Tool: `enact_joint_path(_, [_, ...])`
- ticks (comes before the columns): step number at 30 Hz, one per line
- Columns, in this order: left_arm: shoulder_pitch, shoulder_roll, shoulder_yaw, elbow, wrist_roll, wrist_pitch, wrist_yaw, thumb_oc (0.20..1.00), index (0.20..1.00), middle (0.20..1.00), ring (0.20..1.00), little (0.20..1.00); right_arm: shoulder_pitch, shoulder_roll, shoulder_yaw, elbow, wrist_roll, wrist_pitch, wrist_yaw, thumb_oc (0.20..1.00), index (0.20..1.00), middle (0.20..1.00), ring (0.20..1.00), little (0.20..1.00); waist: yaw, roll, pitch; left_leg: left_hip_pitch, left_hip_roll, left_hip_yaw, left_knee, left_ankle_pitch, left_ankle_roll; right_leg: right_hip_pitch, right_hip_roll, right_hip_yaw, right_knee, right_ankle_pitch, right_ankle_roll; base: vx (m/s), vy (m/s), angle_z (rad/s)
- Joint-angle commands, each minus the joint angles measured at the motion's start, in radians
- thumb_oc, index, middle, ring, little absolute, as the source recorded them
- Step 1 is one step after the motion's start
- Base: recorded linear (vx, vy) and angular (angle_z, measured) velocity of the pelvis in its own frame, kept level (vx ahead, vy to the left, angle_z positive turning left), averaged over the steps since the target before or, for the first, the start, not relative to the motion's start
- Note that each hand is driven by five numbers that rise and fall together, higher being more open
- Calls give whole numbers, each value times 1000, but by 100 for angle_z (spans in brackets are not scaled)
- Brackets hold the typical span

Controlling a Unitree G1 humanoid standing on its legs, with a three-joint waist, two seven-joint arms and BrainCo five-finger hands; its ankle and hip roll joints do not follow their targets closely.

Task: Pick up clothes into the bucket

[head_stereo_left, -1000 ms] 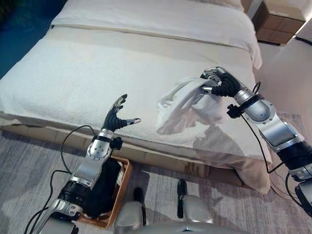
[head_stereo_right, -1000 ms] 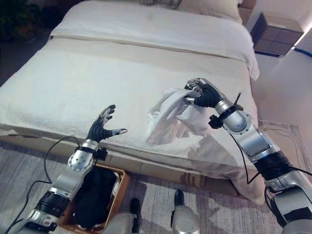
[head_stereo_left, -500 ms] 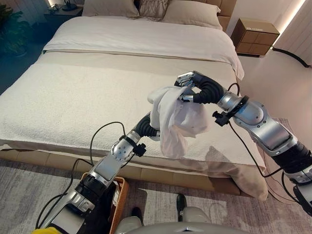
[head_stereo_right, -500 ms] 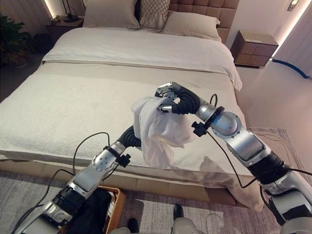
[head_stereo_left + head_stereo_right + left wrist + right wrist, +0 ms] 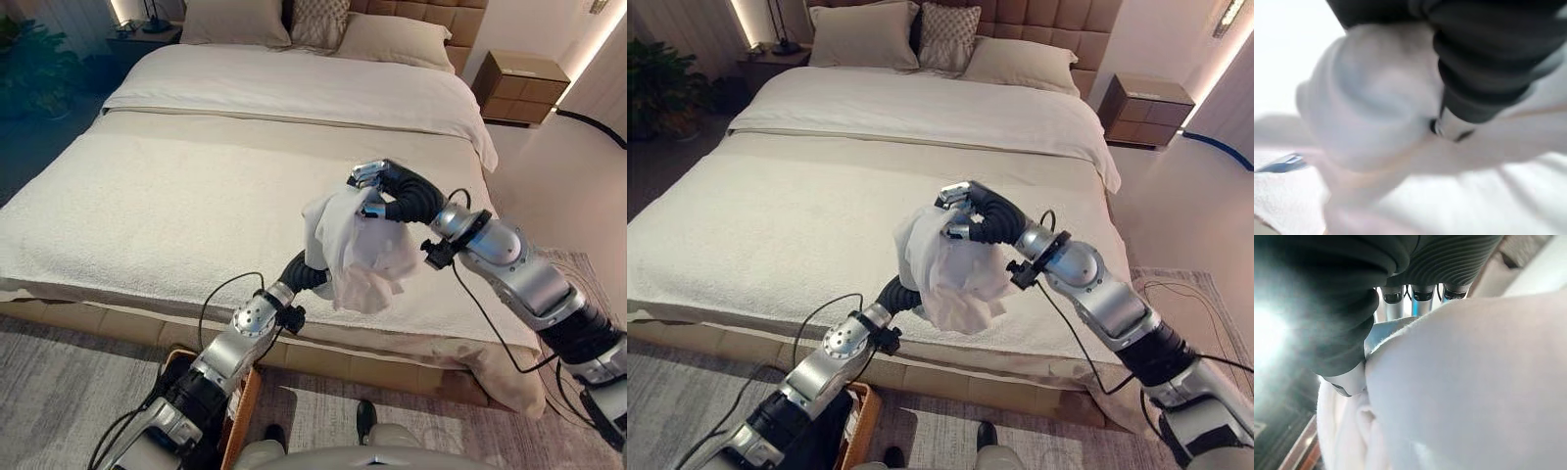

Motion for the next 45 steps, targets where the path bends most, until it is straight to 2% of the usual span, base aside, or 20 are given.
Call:
enact_joint_path(1, [-5,-24,16,23,-98,-24,8,200,200,200,200,200,-12,29,-94,-101,63,-54,-14,300,300,300,300,300,5,-34,-45,-56,-4,-23,63,-55,-17,7,-39,-48,48,-66,58,3,-9,5])
enact_joint_path(2, [9,-32,22,22,-126,-22,3,200,200,200,200,200,10,36,-105,-97,62,-54,-18,391,391,391,391,391,6,-36,-45,-57,-4,-25,63,-55,-17,8,-38,-50,47,-66,57,0,0,0])
enact_joint_path(4, [57,-58,48,23,-210,-10,-10,200,200,200,200,200,85,65,-148,-87,56,-53,-28,1000,1000,1000,1000,1000,8,-37,-46,-56,-5,-29,61,-54,-17,12,-38,-53,46,-69,56,4,-16,4])
enact_joint_path(12, [180,-113,150,27,-365,12,-21,200,200,200,200,200,335,208,-299,-51,-24,-53,-70,1000,1000,1000,1000,1000,10,-40,-46,-59,-11,-40,64,-58,-12,17,-42,-63,52,-77,53,2,-3,4])
enact_joint_path(13, [213,-121,197,27,-374,9,-22,200,200,200,200,200,404,241,-357,-49,-139,-61,-92,1000,1000,1000,1000,1000,7,-39,-46,-60,-14,-44,67,-60,-9,17,-43,-64,58,-81,54,0,0,0])
enact_joint_path(14, [214,-121,197,26,-374,9,-22,200,200,200,200,200,406,242,-358,-51,-140,-60,-93,1000,1000,1000,1000,1000,8,-39,-47,-60,-14,-44,68,-61,-9,17,-43,-64,59,-81,54,0,0,0])
enact_joint_path(15, [252,-120,247,12,-360,4,-19,200,200,200,200,200,493,297,-410,-30,-218,-62,-123,1000,1000,1000,1000,1000,5,-37,-47,-62,-17,-48,70,-63,-7,18,-44,-66,65,-86,54,0,0,0])
enact_joint_path(19, [321,-109,351,-13,-310,-17,-14,200,200,200,200,200,634,388,-487,64,-289,-65,-155,1000,1000,1000,1000,1000,0,-35,-37,-69,-18,-56,78,-65,-4,11,-47,-69,81,-93,53,0,0,0])
enact_joint_path(24, [380,-89,461,-30,-256,-46,-6,200,200,200,200,200,721,423,-520,207,-344,-57,-167,1000,1000,1000,1000,1000,-1,-36,-14,-84,-22,-66,88,-65,-3,-3,-49,-68,94,-95,51,-45,11,4])
enact_joint_path(25, [417,-82,529,-51,-251,-60,2,200,200,200,200,200,756,427,-533,272,-385,-44,-171,1000,1000,1000,1000,1000,4,-37,5,-97,-24,-70,96,-62,-3,-15,-49,-70,97,-93,50,-102,10,8])
enact_joint_path(28, [449,-74,634,-59,-244,-92,34,200,200,200,200,200,770,440,-533,444,-416,-30,-190,1000,1000,1000,1000,1000,15,-38,51,-137,-28,-80,113,-54,-6,-49,-52,-75,104,-83,49,-143,12,10])
enact_joint_path(29, [448,-74,636,-59,-244,-92,35,200,200,200,200,200,766,440,-532,448,-416,-32,-191,1000,1000,1000,1000,1000,14,-39,51,-139,-28,-80,115,-55,-6,-51,-52,-75,105,-83,49,-219,6,8])
enact_joint_path(30, [453,-64,687,-67,-239,-113,61,200,200,200,200,200,740,443,-526,573,-413,-26,-209,1000,1000,1000,1000,1000,25,-39,90,-181,-30,-86,136,-47,-8,-88,-55,-76,113,-71,49,-219,6,7])
enact_joint_path(32, [449,-57,710,-62,-234,-124,75,200,200,200,200,200,715,448,-519,661,-403,-28,-225,1000,1000,1000,1000,1000,29,-40,106,-204,-30,-87,148,-45,-8,-109,-56,-71,116,-64,48,-215,10,8])
enact_joint_path(35, [444,-29,785,-20,-210,-157,138,200,200,200,200,200,633,450,-494,909,-406,-20,-266,1000,1000,1000,1000,1000,52,-41,166,-276,-22,-81,176,-28,-10,-192,-55,-66,130,-31,50,-157,21,0])
enact_joint_path(38, [429,-1,801,16,-175,-170,171,200,200,200,200,200,598,450,-494,1008,-391,-19,-286,1000,1000,1000,1000,1000,62,-42,196,-305,-19,-84,180,-16,-10,-230,-58,-64,145,-27,50,-110,28,-13])
enact_joint_path(39, [407,26,807,52,-157,-181,199,200,200,200,200,200,575,443,-490,1067,-388,-20,-303,1000,1000,1000,1000,1000,70,-41,232,-336,-20,-93,183,-5,-10,-265,-66,-72,168,-28,47,-78,14,-6])
enact_joint_path(40, [405,27,807,54,-157,-181,199,200,200,200,200,200,573,443,-490,1068,-387,-20,-304,1000,1000,1000,1000,1000,69,-41,232,-338,-21,-94,184,-4,-10,-267,-67,-73,169,-29,47,-143,30,7])
enact_joint_path(42, [346,65,800,133,-126,-190,249,200,200,200,200,200,548,436,-486,1120,-376,-24,-326,1000,1000,1000,1000,1000,74,-39,289,-387,-34,-113,206,7,-9,-314,-83,-85,213,-35,42,-139,22,25])
enact_joint_path(45, [291,98,780,200,-108,-195,278,200,200,200,200,200,527,428,-484,1127,-362,-33,-344,1000,1000,1000,1000,1000,76,-39,328,-436,-40,-126,241,6,-10,-357,-94,-94,250,-44,38,-82,5,22])
